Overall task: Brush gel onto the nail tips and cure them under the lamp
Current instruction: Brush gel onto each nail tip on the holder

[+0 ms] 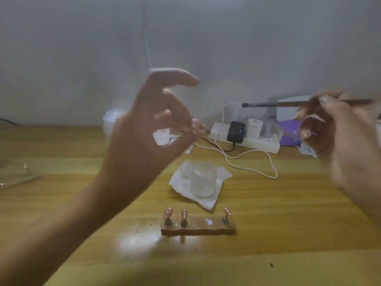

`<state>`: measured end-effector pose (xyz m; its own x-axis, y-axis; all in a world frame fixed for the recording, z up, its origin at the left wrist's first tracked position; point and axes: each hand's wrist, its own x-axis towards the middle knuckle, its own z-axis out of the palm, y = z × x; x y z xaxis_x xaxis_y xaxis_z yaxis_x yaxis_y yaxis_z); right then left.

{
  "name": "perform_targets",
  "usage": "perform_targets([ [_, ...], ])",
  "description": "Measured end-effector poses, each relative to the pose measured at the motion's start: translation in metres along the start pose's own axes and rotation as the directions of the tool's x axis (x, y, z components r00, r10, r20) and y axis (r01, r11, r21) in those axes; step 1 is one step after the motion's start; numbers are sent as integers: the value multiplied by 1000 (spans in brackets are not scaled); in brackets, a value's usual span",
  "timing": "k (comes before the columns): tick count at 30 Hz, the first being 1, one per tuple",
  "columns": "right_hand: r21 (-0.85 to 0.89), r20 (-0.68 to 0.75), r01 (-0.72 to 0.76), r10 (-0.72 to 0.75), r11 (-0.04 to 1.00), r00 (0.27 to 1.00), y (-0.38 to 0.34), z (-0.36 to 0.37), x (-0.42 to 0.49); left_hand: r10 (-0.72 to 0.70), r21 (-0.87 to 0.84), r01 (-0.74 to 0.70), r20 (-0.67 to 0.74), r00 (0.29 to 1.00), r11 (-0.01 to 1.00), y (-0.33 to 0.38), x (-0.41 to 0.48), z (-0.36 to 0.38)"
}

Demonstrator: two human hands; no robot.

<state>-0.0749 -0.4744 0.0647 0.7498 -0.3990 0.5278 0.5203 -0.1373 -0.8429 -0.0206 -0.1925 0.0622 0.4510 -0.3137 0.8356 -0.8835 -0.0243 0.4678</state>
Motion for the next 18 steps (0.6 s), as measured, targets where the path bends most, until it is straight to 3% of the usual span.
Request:
perform_targets([
  [3,285,-94,-202,237,937,967,11,19,5,-33,-85,26,-80,996,996,-22,-1,-2],
  [7,333,-102,-352,405,874,909,51,42,-9,-160,-159,148,-70,985,976,-48,-12,2],
  [13,323,-86,-369,416,871,905,76,44,-24,-364,-210,362,30,931,908,-67,-39,10],
  [18,267,-27,-392,413,881,910,79,42,-30,-403,-183,406,56,914,895,-73,-46,13],
])
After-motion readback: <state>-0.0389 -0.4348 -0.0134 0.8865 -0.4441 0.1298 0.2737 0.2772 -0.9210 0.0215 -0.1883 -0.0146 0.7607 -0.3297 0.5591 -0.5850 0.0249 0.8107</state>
